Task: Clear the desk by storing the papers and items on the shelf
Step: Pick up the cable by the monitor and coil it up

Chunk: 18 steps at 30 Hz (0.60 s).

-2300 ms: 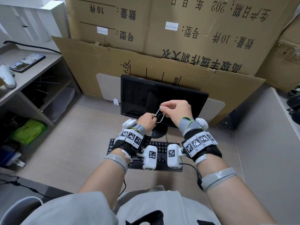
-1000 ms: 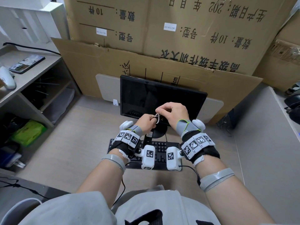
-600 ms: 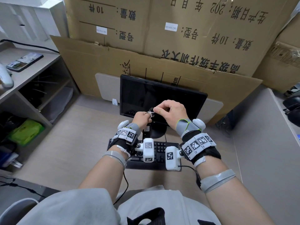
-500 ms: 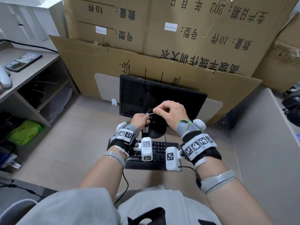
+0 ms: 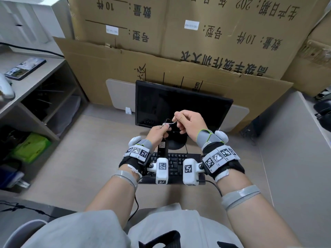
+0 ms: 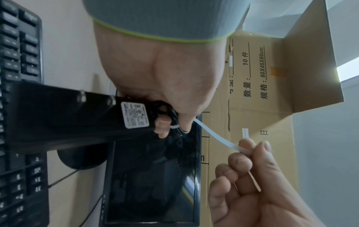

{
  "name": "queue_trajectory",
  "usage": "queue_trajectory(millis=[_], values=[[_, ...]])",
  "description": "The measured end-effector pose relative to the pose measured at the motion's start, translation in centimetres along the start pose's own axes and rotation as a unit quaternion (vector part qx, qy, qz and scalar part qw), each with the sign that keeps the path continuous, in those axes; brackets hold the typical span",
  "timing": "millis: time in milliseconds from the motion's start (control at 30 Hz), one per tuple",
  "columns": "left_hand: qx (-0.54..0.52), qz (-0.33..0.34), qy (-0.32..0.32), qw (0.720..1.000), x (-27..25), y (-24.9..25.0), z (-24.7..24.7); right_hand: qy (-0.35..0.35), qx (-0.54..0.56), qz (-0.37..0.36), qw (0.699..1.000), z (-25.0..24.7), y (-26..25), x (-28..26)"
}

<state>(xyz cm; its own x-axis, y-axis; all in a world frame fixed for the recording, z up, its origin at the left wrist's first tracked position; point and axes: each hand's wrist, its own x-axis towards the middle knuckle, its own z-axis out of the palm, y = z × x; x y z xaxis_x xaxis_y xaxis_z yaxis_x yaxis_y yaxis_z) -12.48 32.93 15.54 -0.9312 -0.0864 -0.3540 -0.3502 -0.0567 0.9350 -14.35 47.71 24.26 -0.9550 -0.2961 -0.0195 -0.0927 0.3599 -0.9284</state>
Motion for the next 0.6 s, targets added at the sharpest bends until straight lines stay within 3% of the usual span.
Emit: queue_trajectory(millis=[200, 333, 467, 600], values=[[0.047, -0.017, 0.031, 0.998, -1.5, -0.7, -4.5, -0.014, -0.025, -0.012, 1.000, 5.9, -2.0, -0.9], [0.048, -0.036, 0.041, 0.997, -2.5, -1.7, -8.0, -0.028, 0.016, -0.022, 0.999, 9.7, -3.5, -1.4], [-0.037, -0.057, 0.043, 0.997, -3.5, -2.5, -11.2, 0.003, 0.082, -0.007, 0.997, 11.9, -3.3, -0.6], [-0.183, -0.084, 0.138, 0.970, -4.1, -1.9, -14.2, 0.004, 0.102, 0.038, 0.994, 13.7, -2.8, 1.0]])
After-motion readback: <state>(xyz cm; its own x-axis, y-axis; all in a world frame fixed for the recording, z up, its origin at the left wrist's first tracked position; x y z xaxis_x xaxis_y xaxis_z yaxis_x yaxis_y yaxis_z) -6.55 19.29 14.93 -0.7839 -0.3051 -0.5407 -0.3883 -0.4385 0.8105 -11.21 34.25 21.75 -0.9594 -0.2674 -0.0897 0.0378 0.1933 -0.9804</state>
